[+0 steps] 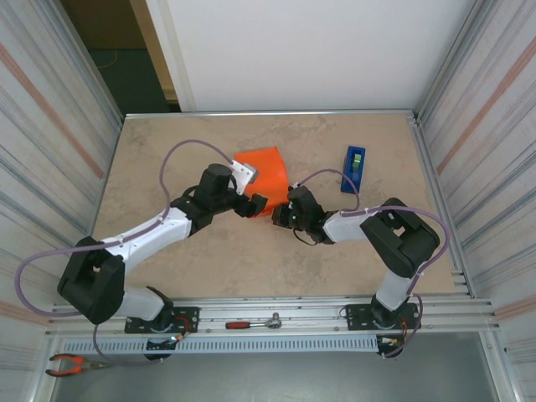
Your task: Wrap the gift box in paper
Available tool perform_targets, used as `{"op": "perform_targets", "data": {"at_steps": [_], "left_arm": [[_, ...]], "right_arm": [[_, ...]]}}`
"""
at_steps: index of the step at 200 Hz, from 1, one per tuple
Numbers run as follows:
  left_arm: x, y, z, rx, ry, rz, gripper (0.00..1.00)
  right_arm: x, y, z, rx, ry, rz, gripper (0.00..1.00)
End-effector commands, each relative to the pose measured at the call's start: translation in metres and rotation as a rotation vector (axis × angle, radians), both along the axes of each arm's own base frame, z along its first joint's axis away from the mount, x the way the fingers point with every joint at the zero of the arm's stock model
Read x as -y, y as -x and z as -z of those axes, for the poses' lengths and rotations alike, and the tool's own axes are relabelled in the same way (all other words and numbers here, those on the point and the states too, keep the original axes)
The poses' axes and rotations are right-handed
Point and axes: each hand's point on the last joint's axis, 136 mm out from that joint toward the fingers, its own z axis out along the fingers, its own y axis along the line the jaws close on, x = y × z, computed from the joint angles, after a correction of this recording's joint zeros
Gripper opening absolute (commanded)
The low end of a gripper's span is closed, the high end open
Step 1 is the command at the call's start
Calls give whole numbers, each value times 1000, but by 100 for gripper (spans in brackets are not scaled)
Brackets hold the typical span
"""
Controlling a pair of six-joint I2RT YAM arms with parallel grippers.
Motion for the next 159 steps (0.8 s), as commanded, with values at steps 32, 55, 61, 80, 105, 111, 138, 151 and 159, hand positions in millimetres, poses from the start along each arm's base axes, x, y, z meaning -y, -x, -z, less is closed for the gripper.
{"op": "perform_targets", "data": {"at_steps": [32,55,61,80,105,111,138,151,159], "left_arm": [[1,10,13,156,-238,266,83],[5,11,25,179,-278,320,83],[6,10,29,193,-293,328,84],[9,8,39,234,-345,347,85],[11,3,54,285,-423,353,86],[11,0,56,299,-433,344,86],[9,-11,61,363,-479,289,90],[8,-14,63,379,-497,277,90],[8,-15,65,391,-510,274,91]], "right_arm": [[-6,-9,-10,20,-6,-34,0],[-5,-11,-12,21,-8,-31,0],[-5,-12,-13,20,-10,-29,0],[-4,-13,-14,19,-11,-29,0],[-3,-14,-13,17,-10,-27,0],[-2,-14,-13,15,-10,-26,0],[-2,-14,-12,12,-7,-25,0],[-2,-14,-12,11,-10,-24,0],[-2,-15,-11,10,-9,-23,0]]}}
